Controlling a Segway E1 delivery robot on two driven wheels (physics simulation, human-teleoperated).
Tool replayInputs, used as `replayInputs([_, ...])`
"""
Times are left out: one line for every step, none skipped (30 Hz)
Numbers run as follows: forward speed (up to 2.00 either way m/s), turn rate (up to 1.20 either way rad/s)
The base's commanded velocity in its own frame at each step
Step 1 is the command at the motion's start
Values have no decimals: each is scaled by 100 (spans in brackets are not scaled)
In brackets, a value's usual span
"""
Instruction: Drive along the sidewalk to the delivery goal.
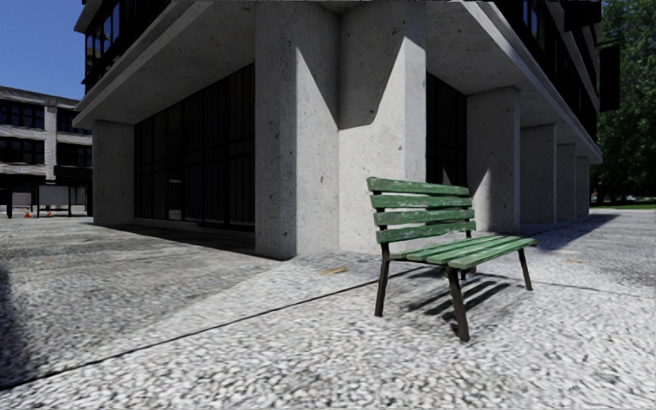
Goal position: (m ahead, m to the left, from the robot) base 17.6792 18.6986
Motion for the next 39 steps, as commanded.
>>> replayInputs([167, 68])
replayInputs([167, 68])
replayInputs([167, 68])
replayInputs([167, 68])
replayInputs([167, 68])
replayInputs([167, 68])
replayInputs([167, 68])
replayInputs([167, 68])
replayInputs([167, 68])
replayInputs([167, 68])
replayInputs([167, 68])
replayInputs([167, 68])
replayInputs([167, 68])
replayInputs([167, 68])
replayInputs([167, 68])
replayInputs([167, 68])
replayInputs([167, 68])
replayInputs([167, 68])
replayInputs([167, 68])
replayInputs([167, 68])
replayInputs([167, 68])
replayInputs([167, 68])
replayInputs([167, 68])
replayInputs([167, 68])
replayInputs([167, 68])
replayInputs([167, 68])
replayInputs([167, 68])
replayInputs([167, 68])
replayInputs([167, 68])
replayInputs([167, 68])
replayInputs([167, 68])
replayInputs([167, 68])
replayInputs([167, 68])
replayInputs([167, 68])
replayInputs([167, 68])
replayInputs([167, 68])
replayInputs([167, 68])
replayInputs([167, 68])
replayInputs([167, 68])
